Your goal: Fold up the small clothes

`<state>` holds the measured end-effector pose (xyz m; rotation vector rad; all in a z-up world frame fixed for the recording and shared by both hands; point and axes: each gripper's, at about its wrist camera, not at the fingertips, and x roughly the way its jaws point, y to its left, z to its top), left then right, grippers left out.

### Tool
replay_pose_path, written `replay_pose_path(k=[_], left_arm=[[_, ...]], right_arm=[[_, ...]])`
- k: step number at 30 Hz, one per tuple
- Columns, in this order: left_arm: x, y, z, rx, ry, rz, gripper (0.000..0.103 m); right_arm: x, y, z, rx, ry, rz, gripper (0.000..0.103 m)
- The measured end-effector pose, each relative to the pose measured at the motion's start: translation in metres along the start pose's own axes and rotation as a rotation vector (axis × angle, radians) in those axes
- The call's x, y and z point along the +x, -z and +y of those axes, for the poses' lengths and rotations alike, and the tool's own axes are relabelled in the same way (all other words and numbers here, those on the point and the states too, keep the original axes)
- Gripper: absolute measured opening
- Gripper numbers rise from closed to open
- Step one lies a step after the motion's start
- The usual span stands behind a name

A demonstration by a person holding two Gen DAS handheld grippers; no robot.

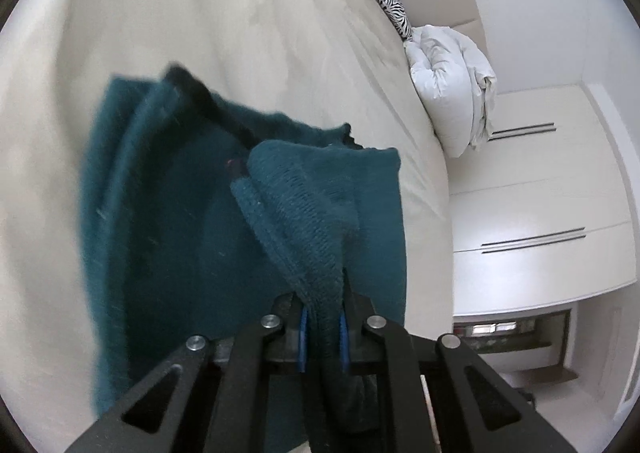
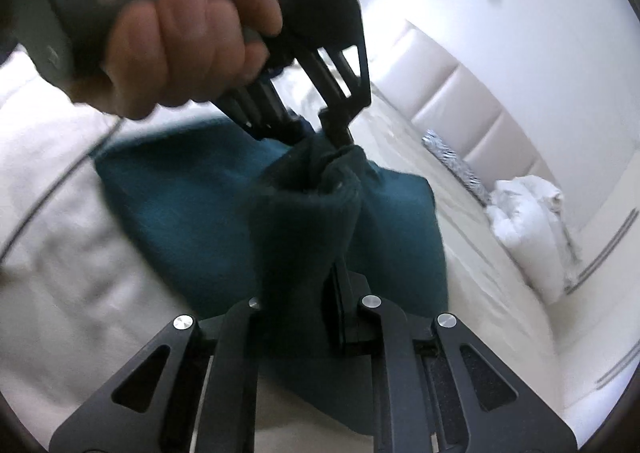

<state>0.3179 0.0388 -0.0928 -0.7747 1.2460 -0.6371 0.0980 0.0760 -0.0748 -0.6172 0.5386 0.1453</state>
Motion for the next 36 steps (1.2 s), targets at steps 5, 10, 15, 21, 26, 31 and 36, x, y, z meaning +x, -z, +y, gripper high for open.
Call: replay_pose_path(k=[5,10,15,21,26,31,36], left_arm=[[-0.021,-0.015,0.003,0.078,-0.068,-0.022,0.013],[-0.023,-0.023,0.014,0.138,-0.145,-0.022,0.013],[-0.022,-0.018,0.041,0.104,-0.112,-0.025,0.013],[-0.036,-0.011,0.023,0.180,-0.141,-0.053,0.013],[-0.039,-0.015,0.031,0.149,-0.158,-0.056,0.013],[-0.033,-0.012,0.057,0.079,-0.129,-0.056,0.016],[-0.047,-0.005,0.053,0.076,-0.135,-0.110,0.022]], right_arm=[[-0.005,-0.016,0.020,-0.035,-0.059,-0.066,0.010],[0.008,-0.028,0.036,-0.048,-0.127,-0.073,0.010],[0.022,-0.024,0.039,-0.077,-0.171,-0.042,0.010],[0.013,-0.028,0.043,-0.061,-0.193,-0.043,0.010],[0.004,-0.036,0.042,-0.039,-0.217,-0.058,0.009],[0.012,-0.032,0.051,-0.061,-0.236,-0.012,0.009],[0.019,-0.032,0.033,-0.028,-0.274,0.009,0.012]])
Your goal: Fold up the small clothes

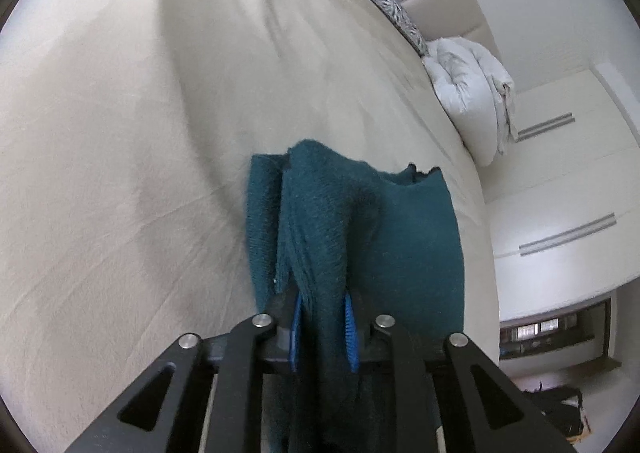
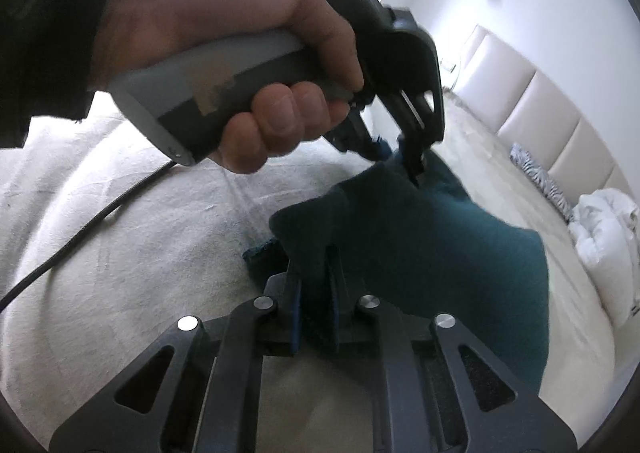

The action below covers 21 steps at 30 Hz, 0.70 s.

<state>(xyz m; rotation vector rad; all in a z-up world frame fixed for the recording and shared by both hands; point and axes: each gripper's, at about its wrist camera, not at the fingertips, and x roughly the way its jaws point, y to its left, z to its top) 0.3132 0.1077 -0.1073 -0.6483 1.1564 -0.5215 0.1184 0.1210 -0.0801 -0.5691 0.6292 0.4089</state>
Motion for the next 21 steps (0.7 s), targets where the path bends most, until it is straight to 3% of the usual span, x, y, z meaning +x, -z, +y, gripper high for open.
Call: replay_pose_path(k=[3,4,8,12,14,16,17,19,21], left_arm=[[-0.027,0.004,-0.016,0.056,-0.118,-0.098,0.036],[-0.039,0.007,-0.024,0.086,-0.159,-0.139,0.036],[-0.066,0.021,-0.052,0.188,-0.172,-0.226,0.036],[-0.044,0.051,-0.082,0.343,-0.235,-0.183,0.036],[-0.028,0.062,-0.084,0.373,-0.268,-0.156,0.036],[-0.011,0.071,-0.078,0.396,-0.335,-0.142,0.036],[-0.005,0.074,-0.073,0.415,-0.369,-0.147,0.035],[0.000,0.079,-0.063,0.432,-0.374,-0.158,0.032],[-0.001,0.084,-0.058,0.451,-0.356,-0.173,0.032]], right_arm=[[0.008,0.012,-0.021,0.038,-0.047,0.028,0.017],[0.002,0.015,-0.027,0.062,-0.080,0.032,0.018],[-0.033,0.031,-0.065,0.252,-0.216,0.013,0.018],[-0.049,0.065,-0.138,0.549,-0.270,0.006,0.018],[-0.050,0.074,-0.168,0.699,-0.295,0.001,0.019],[-0.046,0.086,-0.206,0.844,-0.330,-0.006,0.029],[-0.041,0.091,-0.223,0.917,-0.381,-0.029,0.042],[-0.017,0.101,-0.247,1.009,-0.447,-0.068,0.057],[0.001,0.104,-0.259,1.085,-0.549,-0.067,0.057]])
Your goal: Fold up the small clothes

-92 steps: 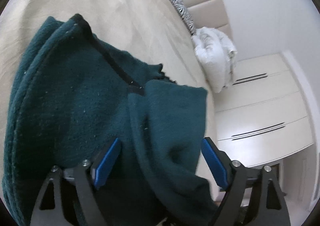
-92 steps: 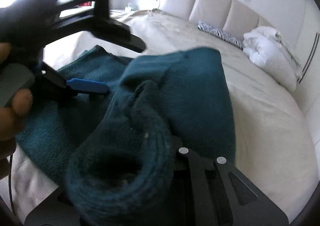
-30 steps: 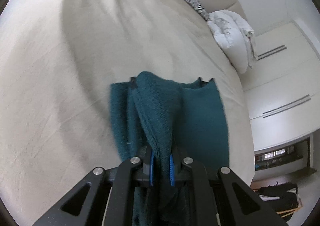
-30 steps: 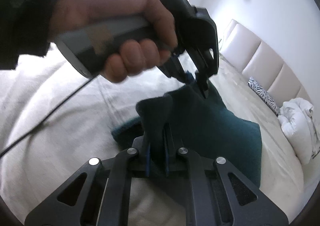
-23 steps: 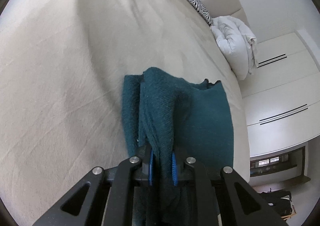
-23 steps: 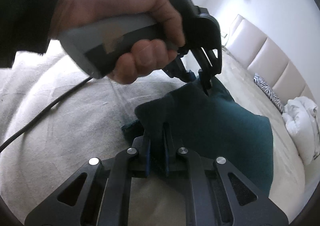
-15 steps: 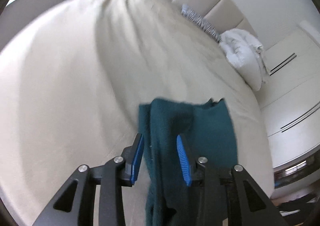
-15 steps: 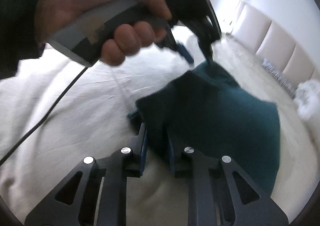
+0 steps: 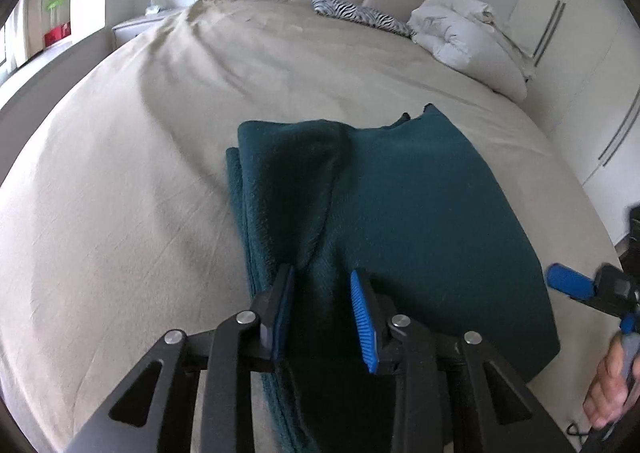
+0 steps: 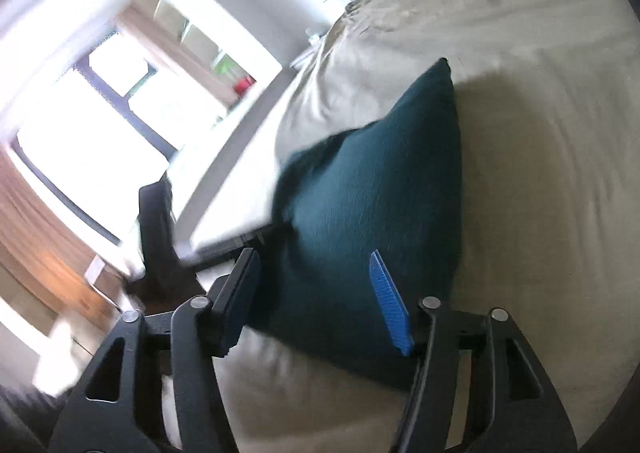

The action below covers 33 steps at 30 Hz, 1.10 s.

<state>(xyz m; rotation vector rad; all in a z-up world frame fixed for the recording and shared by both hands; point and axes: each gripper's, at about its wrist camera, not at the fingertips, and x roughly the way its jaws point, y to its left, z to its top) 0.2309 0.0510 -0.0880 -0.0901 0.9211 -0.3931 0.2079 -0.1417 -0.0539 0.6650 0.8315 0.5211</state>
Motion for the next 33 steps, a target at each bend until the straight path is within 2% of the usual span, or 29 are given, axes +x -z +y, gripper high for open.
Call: replay_pose_path(k=[2,4,7,9,13,15,16,18,19,21,24,27,28,30,31,33], left_arm=[[0.000,0.003,0.004,-0.001,0.018,-0.008,0.032],[0.001,0.007,0.005,0.016,0.032,-0.018,0.032],[0.000,0.013,0.008,0.020,0.062,-0.045,0.032],[0.000,0.015,0.014,0.006,0.091,-0.056,0.032],[0.001,0.012,0.025,-0.043,0.155,-0.061,0.031],[0.002,0.011,0.029,-0.068,0.179,-0.063,0.031],[0.003,0.011,0.031,-0.080,0.190,-0.062,0.031],[0.004,0.011,0.035,-0.105,0.214,-0.062,0.030],[0.004,0.010,0.037,-0.111,0.222,-0.061,0.028],[0.005,0.011,0.038,-0.112,0.233,-0.062,0.027],[0.007,0.011,0.039,-0.107,0.239,-0.063,0.027],[0.008,0.011,0.044,-0.131,0.266,-0.063,0.027],[0.009,0.010,0.046,-0.143,0.276,-0.059,0.025],[0.013,0.009,0.052,-0.171,0.298,-0.052,0.022],[0.014,0.009,0.053,-0.176,0.301,-0.051,0.020],[0.016,0.008,0.052,-0.173,0.301,-0.049,0.020]], right_arm=[[0.015,-0.001,-0.019,0.080,-0.067,0.073,0.056],[0.040,0.004,-0.053,0.168,-0.075,0.115,0.052],[0.035,0.011,-0.097,0.297,-0.195,0.057,0.025],[0.027,0.012,-0.112,0.354,-0.236,0.036,0.025],[0.018,-0.002,-0.099,0.307,-0.152,0.058,0.028],[0.016,-0.018,-0.089,0.312,-0.141,0.050,0.030],[0.020,-0.033,-0.082,0.298,-0.145,0.047,0.031],[0.031,-0.057,-0.068,0.268,-0.112,0.036,0.045],[0.039,-0.073,-0.060,0.260,-0.116,0.035,0.048],[0.055,-0.100,-0.044,0.234,-0.137,0.063,0.048],[0.074,-0.123,-0.035,0.245,-0.136,0.048,0.048],[0.101,-0.138,-0.053,0.330,-0.079,0.072,0.049],[0.113,-0.140,-0.070,0.388,-0.070,0.087,0.048],[0.122,-0.143,-0.097,0.475,-0.064,0.077,0.027],[0.126,-0.145,-0.104,0.479,-0.061,0.069,0.018],[0.121,-0.136,-0.107,0.423,-0.029,0.045,0.010]])
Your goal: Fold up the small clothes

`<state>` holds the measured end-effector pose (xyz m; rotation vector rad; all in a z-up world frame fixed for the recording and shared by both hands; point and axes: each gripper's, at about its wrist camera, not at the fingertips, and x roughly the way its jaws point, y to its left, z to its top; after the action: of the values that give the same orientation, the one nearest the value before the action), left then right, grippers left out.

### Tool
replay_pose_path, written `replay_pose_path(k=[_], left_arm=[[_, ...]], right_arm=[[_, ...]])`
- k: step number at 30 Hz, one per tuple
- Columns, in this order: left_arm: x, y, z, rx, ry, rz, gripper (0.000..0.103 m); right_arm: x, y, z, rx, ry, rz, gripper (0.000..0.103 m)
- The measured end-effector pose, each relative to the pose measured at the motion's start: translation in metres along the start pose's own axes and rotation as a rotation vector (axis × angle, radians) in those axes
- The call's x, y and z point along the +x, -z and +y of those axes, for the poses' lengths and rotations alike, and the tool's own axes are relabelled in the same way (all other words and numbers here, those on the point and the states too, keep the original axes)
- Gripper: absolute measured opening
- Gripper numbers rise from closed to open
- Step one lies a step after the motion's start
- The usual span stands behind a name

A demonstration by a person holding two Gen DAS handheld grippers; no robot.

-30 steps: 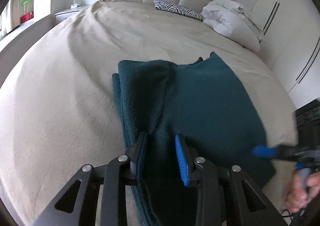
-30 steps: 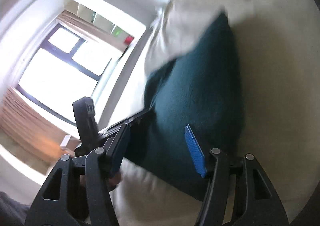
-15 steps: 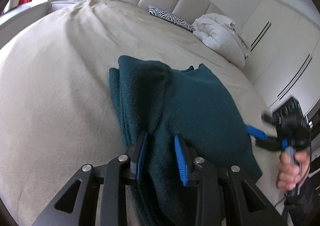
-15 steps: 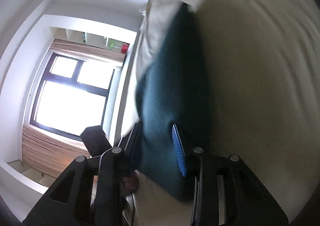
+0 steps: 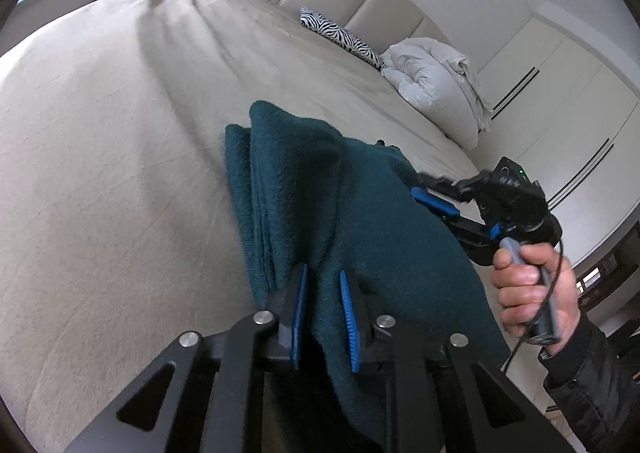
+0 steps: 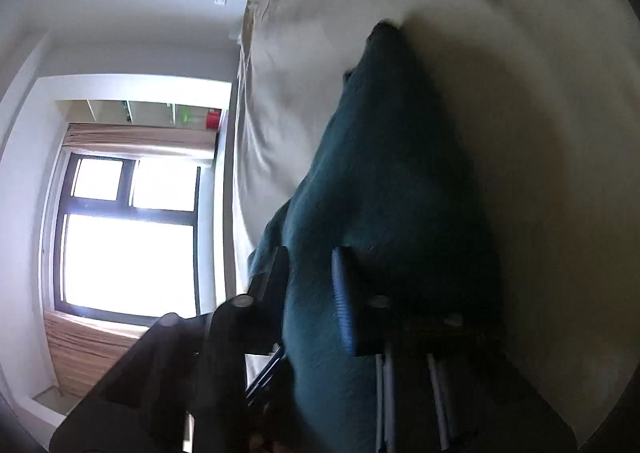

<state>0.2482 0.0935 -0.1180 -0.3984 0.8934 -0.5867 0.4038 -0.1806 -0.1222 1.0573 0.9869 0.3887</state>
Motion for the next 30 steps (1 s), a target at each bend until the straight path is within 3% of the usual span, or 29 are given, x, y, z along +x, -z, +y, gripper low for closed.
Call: replay_pose_path(k=[1,2,4,6,9,11,14,20,23,27,30], left_arm=[[0.001,0.000,0.000,0.002,-0.001,0.000,0.020],[0.001,0.000,0.000,0.002,0.000,0.000,0.020],[0.001,-0.001,0.001,-0.008,0.008,0.002,0.020],[0.001,0.000,0.004,-0.018,0.016,0.004,0.020],[0.001,0.000,0.008,-0.020,0.020,0.004,0.019],[0.000,0.001,0.010,-0.028,0.028,0.003,0.019],[-0.001,0.004,0.013,-0.035,0.036,0.000,0.018],[-0.004,0.009,0.014,-0.031,0.048,-0.010,0.018],[-0.006,0.011,0.019,-0.038,0.058,-0.013,0.018],[-0.006,0.010,0.022,-0.039,0.059,-0.012,0.018],[-0.006,0.011,0.023,-0.043,0.064,-0.012,0.018]], right_arm=[[-0.001,0.001,0.000,-0.013,0.012,0.000,0.001],[0.002,-0.001,-0.003,-0.010,0.016,0.005,0.000],[-0.001,-0.006,-0.007,0.024,0.002,0.017,0.000],[-0.009,-0.006,0.011,-0.023,0.017,-0.016,0.007],[-0.003,0.002,0.036,-0.068,-0.009,0.010,0.029],[0.012,0.005,0.055,-0.113,0.004,0.050,0.054],[0.045,0.003,0.074,-0.204,0.110,0.093,0.054],[0.057,-0.027,0.057,-0.113,0.221,0.027,0.047],[0.053,-0.018,0.083,-0.147,0.175,0.002,0.052],[0.089,0.010,0.127,-0.203,0.021,0.148,0.052],[0.128,0.025,0.139,-0.240,0.020,0.221,0.053]])
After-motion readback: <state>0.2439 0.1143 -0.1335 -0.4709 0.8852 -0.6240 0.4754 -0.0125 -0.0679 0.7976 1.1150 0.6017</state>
